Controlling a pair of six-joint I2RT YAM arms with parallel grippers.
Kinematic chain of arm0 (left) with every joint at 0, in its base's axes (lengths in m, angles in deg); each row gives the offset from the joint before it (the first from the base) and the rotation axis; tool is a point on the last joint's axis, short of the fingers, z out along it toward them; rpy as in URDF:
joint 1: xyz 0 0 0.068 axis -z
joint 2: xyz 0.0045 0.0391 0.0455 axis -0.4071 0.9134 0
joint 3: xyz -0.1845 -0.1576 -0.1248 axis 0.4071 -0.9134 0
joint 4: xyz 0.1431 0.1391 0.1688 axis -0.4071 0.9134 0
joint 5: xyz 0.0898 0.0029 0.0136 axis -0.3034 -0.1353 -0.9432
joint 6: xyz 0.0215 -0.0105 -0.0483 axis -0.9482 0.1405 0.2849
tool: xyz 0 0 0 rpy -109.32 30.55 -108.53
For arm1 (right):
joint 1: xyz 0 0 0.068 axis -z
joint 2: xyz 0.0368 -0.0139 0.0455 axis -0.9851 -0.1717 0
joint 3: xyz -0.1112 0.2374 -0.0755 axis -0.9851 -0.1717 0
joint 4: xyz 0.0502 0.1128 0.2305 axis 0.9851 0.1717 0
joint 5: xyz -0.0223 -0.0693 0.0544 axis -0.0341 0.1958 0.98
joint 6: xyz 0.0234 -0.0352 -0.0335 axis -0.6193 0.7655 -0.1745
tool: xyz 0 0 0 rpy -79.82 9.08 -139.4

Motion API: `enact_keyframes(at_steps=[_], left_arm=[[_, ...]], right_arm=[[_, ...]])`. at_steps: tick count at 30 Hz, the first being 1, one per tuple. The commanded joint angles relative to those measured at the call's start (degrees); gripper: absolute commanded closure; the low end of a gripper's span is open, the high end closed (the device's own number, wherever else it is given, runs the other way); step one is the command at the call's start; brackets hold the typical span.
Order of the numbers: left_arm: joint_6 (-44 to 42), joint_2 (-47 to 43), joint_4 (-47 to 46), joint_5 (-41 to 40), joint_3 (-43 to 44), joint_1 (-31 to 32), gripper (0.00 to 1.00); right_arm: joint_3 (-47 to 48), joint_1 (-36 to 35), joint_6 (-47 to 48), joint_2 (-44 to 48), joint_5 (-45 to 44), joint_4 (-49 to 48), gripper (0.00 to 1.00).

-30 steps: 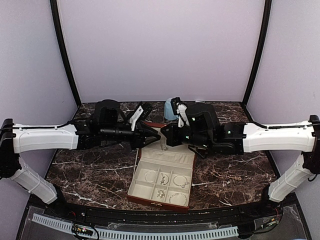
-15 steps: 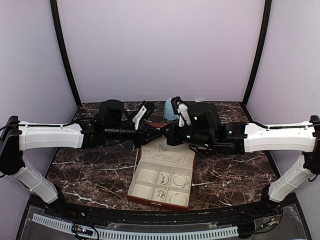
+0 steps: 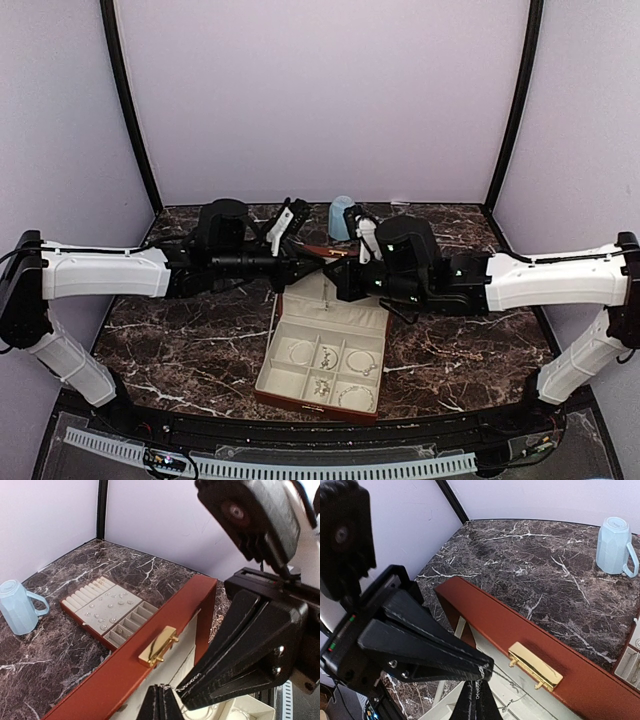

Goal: Organize the mixed jewelry
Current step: Pick up the necklace.

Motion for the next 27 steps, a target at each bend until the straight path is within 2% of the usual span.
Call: enact_keyframes(at_steps=[1,5,8,11,18,27], left_arm=[[1.2,-2.4,-3.0,-2.1,-1.4,0.4,1.0],[1.3,-2.4,-2.8,-2.0,-1.6,0.4,1.0],[1.3,-2.2,-2.6,-1.3,-1.5,0.4,1.0],[1.3,-2.2,-2.6,-1.0,-1.5,0.4,1.0],[1.3,-2.3,-2.5,-0.5,-1.6,0.4,1.0],[1.0,-2.6,-2.2,-0.7,-1.6,0.4,1.0]], right_arm=[[-3.4,0.6,-1.1,1.8,-0.3,-4.5,1.0],[-6.5,0.6,-1.0,2.5,0.4,-8.3,0.98],[-8.5,0.6,-0.8,3.0,0.3,-10.7,0.87],[-10.7,0.6,-0.4,3.3,0.4,-14.1,0.81],[-14.6,-0.4,0.5,2.0,-0.9,-20.1,0.78],[-15.0,-2.2,1.3,-2.7,-5.4,-23.2,0.79]])
